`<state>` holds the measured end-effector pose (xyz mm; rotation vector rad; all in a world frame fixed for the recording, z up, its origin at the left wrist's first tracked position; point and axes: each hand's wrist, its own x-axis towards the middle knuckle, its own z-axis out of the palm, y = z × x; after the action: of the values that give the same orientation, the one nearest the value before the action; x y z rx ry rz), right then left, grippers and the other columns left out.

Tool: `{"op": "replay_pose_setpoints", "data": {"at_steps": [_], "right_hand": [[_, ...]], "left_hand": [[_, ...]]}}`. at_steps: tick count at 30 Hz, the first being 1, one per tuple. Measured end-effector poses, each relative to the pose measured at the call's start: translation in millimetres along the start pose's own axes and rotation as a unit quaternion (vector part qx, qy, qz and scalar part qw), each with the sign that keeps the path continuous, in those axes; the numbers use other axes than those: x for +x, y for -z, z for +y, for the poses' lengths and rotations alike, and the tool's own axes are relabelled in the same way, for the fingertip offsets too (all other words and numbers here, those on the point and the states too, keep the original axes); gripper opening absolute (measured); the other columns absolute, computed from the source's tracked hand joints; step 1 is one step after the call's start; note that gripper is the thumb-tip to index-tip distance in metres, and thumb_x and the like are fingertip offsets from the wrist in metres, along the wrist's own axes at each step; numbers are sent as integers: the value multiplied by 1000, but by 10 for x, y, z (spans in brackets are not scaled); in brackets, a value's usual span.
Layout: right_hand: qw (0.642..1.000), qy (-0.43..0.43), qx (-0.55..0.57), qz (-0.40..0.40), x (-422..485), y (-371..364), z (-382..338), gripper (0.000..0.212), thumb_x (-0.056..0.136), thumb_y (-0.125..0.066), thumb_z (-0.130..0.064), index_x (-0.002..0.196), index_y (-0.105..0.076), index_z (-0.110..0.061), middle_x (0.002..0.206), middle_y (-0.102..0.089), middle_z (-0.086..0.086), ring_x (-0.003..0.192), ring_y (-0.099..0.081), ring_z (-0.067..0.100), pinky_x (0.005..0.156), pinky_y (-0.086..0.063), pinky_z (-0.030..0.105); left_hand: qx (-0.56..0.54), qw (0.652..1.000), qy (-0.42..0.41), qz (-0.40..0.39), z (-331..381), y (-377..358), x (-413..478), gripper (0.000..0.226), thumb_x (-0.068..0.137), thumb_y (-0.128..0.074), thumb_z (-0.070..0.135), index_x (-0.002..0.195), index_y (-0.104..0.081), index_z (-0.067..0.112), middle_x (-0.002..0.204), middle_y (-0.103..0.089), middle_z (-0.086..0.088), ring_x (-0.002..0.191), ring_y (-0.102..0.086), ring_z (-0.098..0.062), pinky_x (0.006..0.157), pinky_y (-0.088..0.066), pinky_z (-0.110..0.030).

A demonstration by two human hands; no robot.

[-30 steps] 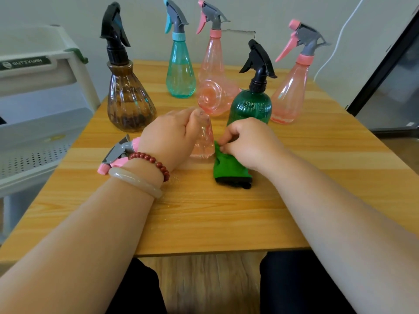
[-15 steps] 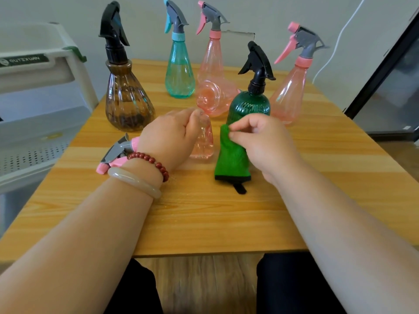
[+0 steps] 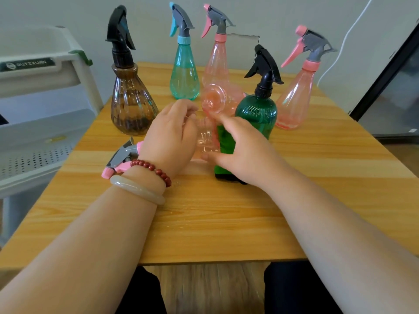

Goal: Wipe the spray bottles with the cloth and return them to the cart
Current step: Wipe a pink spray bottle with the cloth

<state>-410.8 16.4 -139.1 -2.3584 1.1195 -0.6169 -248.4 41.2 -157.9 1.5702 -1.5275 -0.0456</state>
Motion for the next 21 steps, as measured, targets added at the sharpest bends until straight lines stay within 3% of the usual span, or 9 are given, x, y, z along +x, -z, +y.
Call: {"op": "replay_pose_setpoints", "data": {"at_steps": [2,4,7,10,12,14,18,21], "right_hand": [[998,10,-57,6,-18,-14,-10,91,83,-73,-48,155,-20,-35,147,-45,-12,134,-41,7,105,-36,22],[995,1,-94,-13,-77,-53,-7,100,82,-70,-55,157,-9,-33,139,-51,-11,126,-47,9,96,-41,22],[991,-20,-123,-44,-164,-116,24,112,76,-66,-68,158,-2,-27,158,-30,-5,145,-27,13,113,-29,28],[993,-14,-113,3,-161,-66,11,113,75,-67,-67,158,-2,-27,164,-10,-9,150,-8,9,114,-10,22],[994,27,-104,27,-106,-16,-55,110,73,-72,-64,157,-9,-31,163,-14,-13,149,-13,7,116,-15,24],[992,55,-114,15,-26,25,-145,108,70,-76,-63,155,-18,-33,161,-20,-13,147,-20,8,116,-23,29],[977,91,-191,-28,170,-1,-255,105,68,-80,-59,153,-27,-27,155,-33,-5,141,-33,17,112,-34,37],[970,81,-224,-45,263,-62,-226,96,72,-80,-48,151,-28,-28,151,-33,-6,139,-33,18,105,-37,36]], "left_hand": [[5,1000,-2,10,-8,2,6,27,101,-40,15,120,-59,10,107,-58,3,96,-51,-11,74,-35,-9],[22,1000,-7,6,-29,-3,8,28,101,-39,17,117,-61,9,103,-59,2,95,-53,-13,78,-42,-22],[35,999,-27,1,-51,-6,4,34,98,-35,21,107,-65,7,98,-64,-4,93,-57,-20,80,-49,-36],[18,1000,-13,19,-43,1,5,27,100,-41,14,112,-64,7,100,-62,-1,93,-56,-16,78,-45,-24],[3,998,-13,59,-20,39,12,26,100,-42,11,113,-64,6,100,-61,1,92,-54,-10,76,-38,-8],[-8,995,-18,101,8,94,19,26,98,-42,10,110,-64,6,96,-60,1,89,-52,-8,75,-35,0],[13,997,25,72,89,232,81,26,100,-41,13,111,-64,11,100,-61,1,86,-50,-7,68,-34,-1],[37,997,64,10,163,341,131,27,101,-41,19,114,-64,18,96,-62,3,69,-49,-4,59,-36,-14]]}}
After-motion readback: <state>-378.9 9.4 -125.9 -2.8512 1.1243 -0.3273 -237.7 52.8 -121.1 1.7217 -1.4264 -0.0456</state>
